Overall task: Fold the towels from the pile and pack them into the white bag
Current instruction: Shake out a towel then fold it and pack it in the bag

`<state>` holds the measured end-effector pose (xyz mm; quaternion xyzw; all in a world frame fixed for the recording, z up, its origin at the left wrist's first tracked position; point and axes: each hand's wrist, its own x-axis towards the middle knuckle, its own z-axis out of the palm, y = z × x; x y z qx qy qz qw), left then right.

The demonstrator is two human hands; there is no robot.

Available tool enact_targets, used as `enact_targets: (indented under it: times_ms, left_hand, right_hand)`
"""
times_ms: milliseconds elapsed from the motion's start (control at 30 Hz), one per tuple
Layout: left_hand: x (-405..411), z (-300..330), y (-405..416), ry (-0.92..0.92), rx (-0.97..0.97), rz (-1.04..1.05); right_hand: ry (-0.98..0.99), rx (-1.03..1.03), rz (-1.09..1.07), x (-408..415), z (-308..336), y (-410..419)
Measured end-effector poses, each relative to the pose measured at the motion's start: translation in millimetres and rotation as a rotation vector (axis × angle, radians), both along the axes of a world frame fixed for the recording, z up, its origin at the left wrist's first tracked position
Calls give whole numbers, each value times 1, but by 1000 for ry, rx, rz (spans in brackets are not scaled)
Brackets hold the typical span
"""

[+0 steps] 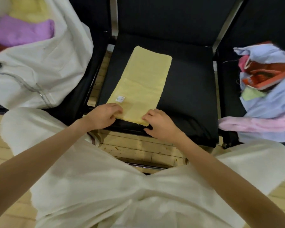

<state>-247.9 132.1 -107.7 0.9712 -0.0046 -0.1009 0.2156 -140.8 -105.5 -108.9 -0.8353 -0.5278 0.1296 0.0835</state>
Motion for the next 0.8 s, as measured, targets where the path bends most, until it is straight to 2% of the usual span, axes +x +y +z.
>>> enact_targets:
  times_ms: [100,200,267,333,467,567,700,800]
  left_hand:
    - [4,3,-8,15,39,10]
    - [7,-1,-16,-64,134,2]
    - [8,-6,-20,-103,218,-24]
    - [10,-7,-23,-149,218,-34]
    - [7,-2,-26,-247,97,-66]
    - [0,9,-30,-192,-81,21]
    - [2,25,-34,-187,-364,123]
    - [19,26,-35,-194,-531,277]
  right_hand:
    - [-80,-3,21,0,-6,4]
    - [-82,-18,-6,3,-7,6]
    - [-23,-8,-64,6,-3,6]
    - [95,-1,-165,10,3,3]
    - [298,42,-384,16,11,-13]
    - [420,120,-496,21,12,-29]
    - [635,372,-589,22,11,-36]
    - [707,577,-720,27,7,-28]
